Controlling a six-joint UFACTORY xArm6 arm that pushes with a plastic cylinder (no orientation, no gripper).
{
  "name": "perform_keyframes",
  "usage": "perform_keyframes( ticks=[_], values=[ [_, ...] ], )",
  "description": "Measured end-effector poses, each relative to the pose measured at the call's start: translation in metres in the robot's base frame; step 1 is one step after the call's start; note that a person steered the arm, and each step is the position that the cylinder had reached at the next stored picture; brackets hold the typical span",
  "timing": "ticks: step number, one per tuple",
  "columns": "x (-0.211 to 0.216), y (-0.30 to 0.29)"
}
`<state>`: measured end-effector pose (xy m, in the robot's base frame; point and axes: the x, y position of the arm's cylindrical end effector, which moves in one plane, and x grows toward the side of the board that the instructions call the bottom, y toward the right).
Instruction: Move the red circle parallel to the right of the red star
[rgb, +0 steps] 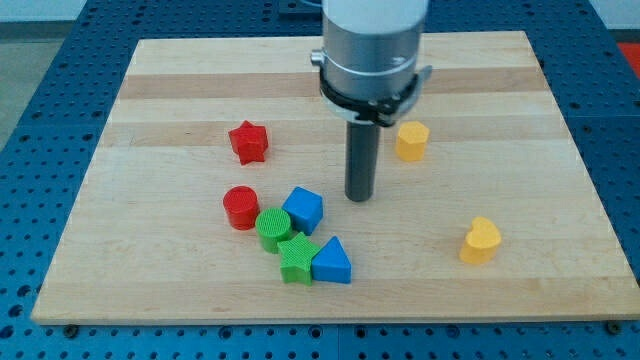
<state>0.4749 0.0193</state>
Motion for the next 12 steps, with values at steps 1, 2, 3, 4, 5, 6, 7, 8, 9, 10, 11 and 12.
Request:
perform_keyframes(
  ticks=[1,2,3,4,5,6,7,8,9,10,11,12],
  values=[
    [-0.036,-0.037],
    [-0.070,-0.075],
    [-0.114,-0.117],
    [-0.153,-0.153],
    [-0.141,-0.207],
    [-0.045,-0.249],
    [0.065,-0.262],
    [0.081,-0.263],
    [0.078,-0.254],
    [0.063,-0.204],
    [0.063,-0.192],
    [0.075,-0.175]
  ],
)
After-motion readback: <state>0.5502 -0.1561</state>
